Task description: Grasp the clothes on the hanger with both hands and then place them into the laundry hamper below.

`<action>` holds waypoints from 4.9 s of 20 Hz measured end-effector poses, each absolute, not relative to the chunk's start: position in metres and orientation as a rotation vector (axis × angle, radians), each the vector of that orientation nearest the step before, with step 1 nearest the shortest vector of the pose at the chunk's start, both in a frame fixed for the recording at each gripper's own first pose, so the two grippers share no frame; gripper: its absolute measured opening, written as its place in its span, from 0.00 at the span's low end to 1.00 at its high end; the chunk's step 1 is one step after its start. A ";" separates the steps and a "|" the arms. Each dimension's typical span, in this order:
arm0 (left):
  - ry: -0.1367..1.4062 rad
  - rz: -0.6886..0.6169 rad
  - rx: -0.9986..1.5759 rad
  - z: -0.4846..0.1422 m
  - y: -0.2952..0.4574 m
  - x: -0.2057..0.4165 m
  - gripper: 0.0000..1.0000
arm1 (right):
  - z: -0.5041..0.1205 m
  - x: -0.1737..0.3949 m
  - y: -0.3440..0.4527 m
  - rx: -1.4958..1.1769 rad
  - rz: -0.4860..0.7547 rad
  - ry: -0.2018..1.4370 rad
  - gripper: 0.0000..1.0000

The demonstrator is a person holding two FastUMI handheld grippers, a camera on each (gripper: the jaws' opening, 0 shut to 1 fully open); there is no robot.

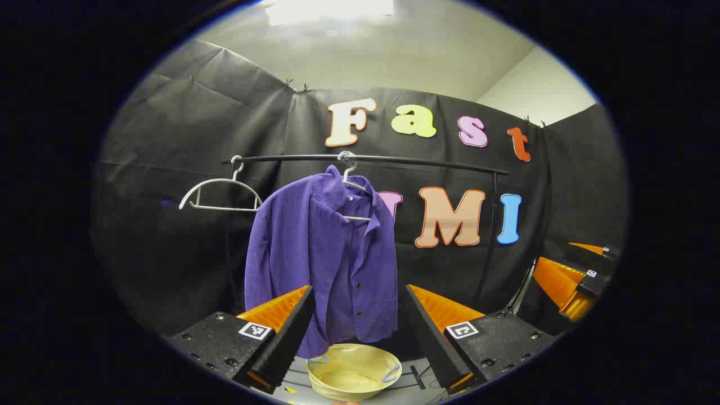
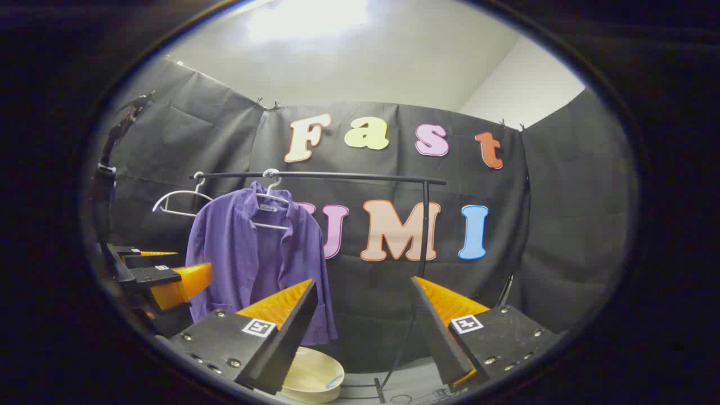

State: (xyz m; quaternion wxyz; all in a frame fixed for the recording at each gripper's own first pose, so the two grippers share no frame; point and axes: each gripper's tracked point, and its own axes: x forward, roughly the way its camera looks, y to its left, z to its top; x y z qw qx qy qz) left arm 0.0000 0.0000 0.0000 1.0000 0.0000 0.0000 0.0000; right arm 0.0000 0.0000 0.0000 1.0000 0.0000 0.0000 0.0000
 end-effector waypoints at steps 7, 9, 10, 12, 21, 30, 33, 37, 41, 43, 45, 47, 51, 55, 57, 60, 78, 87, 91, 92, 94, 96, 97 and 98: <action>0.010 -0.008 0.014 0.000 -0.007 0.000 0.95 | -0.003 0.002 -0.003 0.003 0.004 0.008 0.98; 0.012 -0.013 0.017 -0.001 -0.010 0.000 0.95 | -0.004 0.002 -0.003 -0.001 0.007 0.009 0.98; 0.013 -0.014 0.018 -0.001 -0.011 0.001 0.95 | -0.003 0.002 -0.003 -0.002 0.007 0.008 0.98; 0.010 -0.017 0.022 0.000 -0.013 0.001 0.95 | -0.003 0.003 -0.003 0.000 0.008 0.009 0.98; 0.021 0.047 0.052 -0.002 -0.007 0.003 0.95 | -0.013 0.013 0.000 0.018 0.063 0.031 0.98; 0.030 0.164 0.090 -0.002 0.038 0.045 0.95 | -0.024 0.068 0.047 0.015 0.160 0.041 0.98; 0.035 0.153 0.092 -0.005 0.055 0.073 0.95 | -0.029 0.099 0.071 0.014 0.163 0.036 0.98; 0.040 0.123 0.114 -0.011 0.075 0.117 0.96 | -0.037 0.144 0.107 0.009 0.156 0.037 0.98; 0.026 0.114 0.131 -0.012 0.087 0.154 0.95 | -0.038 0.186 0.136 0.009 0.170 0.029 0.98; 0.013 0.128 0.128 -0.009 0.090 0.169 0.96 | -0.036 0.204 0.151 0.016 0.195 0.026 0.97; 0.005 0.143 0.122 -0.007 0.093 0.181 0.95 | -0.037 0.223 0.164 0.021 0.223 0.024 0.98; -0.008 0.158 0.122 -0.002 0.094 0.195 0.95 | -0.039 0.240 0.174 0.021 0.252 0.023 0.98; -0.035 0.195 0.105 0.011 0.092 0.218 0.96 | -0.043 0.273 0.194 0.048 0.321 0.031 0.98; -0.078 0.238 0.103 0.025 0.095 0.237 0.92 | -0.049 0.307 0.207 0.085 0.389 0.041 0.97; -0.081 0.257 0.095 0.028 0.097 0.246 0.92 | -0.051 0.321 0.216 0.080 0.431 0.049 0.96; -0.069 0.286 0.119 0.026 0.106 0.256 0.95 | -0.056 0.346 0.229 0.081 0.466 0.064 0.96; -0.048 0.346 0.176 0.017 0.105 0.267 0.92 | -0.097 0.443 0.199 0.127 0.222 0.209 0.35; -0.024 0.351 0.157 0.006 0.092 0.260 0.92 | -0.094 0.442 0.183 0.120 0.211 0.218 0.16; -0.019 0.332 0.161 0.000 0.080 0.259 0.92 | -0.091 0.440 0.179 0.091 0.227 0.214 0.16; -0.018 0.333 0.159 -0.001 0.078 0.261 0.92 | -0.090 0.439 0.177 0.081 0.227 0.209 0.16; -0.006 0.321 0.147 -0.005 0.068 0.266 0.96 | -0.090 0.437 0.177 0.078 0.238 0.207 0.16; -0.019 0.334 0.176 -0.005 0.063 0.274 0.92 | -0.090 0.436 0.178 0.087 0.254 0.202 0.15; -0.029 0.357 0.205 -0.004 0.067 0.276 0.92 | -0.089 0.436 0.178 0.093 0.262 0.202 0.15; -0.037 0.384 0.228 -0.002 0.072 0.279 0.92 | -0.091 0.436 0.178 0.098 0.269 0.205 0.16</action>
